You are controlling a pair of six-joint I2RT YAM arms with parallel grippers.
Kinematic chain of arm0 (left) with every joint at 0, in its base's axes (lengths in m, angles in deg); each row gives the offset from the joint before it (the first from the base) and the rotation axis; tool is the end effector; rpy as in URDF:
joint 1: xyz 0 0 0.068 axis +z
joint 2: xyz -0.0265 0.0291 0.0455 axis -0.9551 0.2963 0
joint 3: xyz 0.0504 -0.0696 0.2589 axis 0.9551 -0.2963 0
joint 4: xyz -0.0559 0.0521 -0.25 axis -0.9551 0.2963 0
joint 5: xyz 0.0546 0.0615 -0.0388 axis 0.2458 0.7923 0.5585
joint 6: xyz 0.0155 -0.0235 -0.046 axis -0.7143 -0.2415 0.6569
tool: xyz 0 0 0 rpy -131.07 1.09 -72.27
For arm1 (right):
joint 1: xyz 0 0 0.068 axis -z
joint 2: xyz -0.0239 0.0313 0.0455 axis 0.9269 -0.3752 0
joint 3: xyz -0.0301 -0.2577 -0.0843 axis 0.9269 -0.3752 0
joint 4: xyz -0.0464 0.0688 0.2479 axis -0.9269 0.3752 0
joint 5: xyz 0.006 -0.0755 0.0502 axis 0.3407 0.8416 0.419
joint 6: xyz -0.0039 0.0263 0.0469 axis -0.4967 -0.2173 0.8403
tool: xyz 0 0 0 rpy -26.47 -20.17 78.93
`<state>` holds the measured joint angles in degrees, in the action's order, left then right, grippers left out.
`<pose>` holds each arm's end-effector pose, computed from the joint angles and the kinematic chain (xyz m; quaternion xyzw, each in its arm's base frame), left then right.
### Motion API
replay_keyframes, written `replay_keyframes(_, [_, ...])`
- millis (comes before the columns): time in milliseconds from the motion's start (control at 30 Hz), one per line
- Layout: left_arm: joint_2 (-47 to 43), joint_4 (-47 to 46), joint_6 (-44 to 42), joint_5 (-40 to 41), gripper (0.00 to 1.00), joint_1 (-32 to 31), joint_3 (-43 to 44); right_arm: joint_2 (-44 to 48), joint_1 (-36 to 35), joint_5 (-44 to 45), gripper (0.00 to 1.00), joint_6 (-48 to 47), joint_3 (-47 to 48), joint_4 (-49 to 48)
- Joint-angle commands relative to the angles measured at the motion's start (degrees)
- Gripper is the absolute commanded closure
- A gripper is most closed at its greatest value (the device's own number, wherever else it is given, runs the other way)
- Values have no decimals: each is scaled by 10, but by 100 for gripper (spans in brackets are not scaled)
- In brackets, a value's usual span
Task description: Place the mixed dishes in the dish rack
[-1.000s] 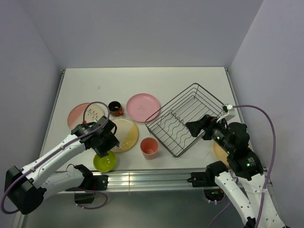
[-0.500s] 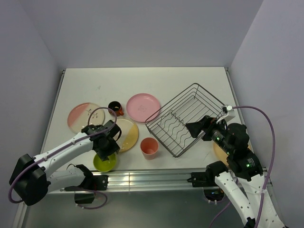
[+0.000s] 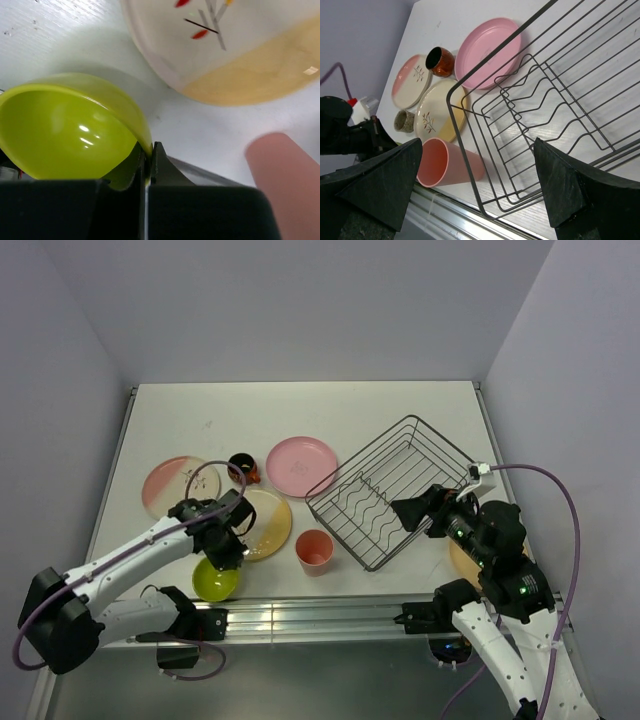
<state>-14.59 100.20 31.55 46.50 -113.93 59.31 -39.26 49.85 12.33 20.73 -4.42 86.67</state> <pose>0.1307 -0.1069 0.2054 -0.3183 0.9425 -0.0183 0.1002 0.0768 0.0316 0.3245 0.0429 0.7940 0.3170 0.5170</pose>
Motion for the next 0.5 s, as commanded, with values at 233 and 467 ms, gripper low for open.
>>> replay_keyframes(233, [-107, 49, -31, 5, 100, -16, 255, -36, 3, -57, 0, -19, 7, -33])
replay_keyframes(467, [-175, -378, -122, -194, 100, -16, 153, -88, 3, -174, 0, -2, 22, -80])
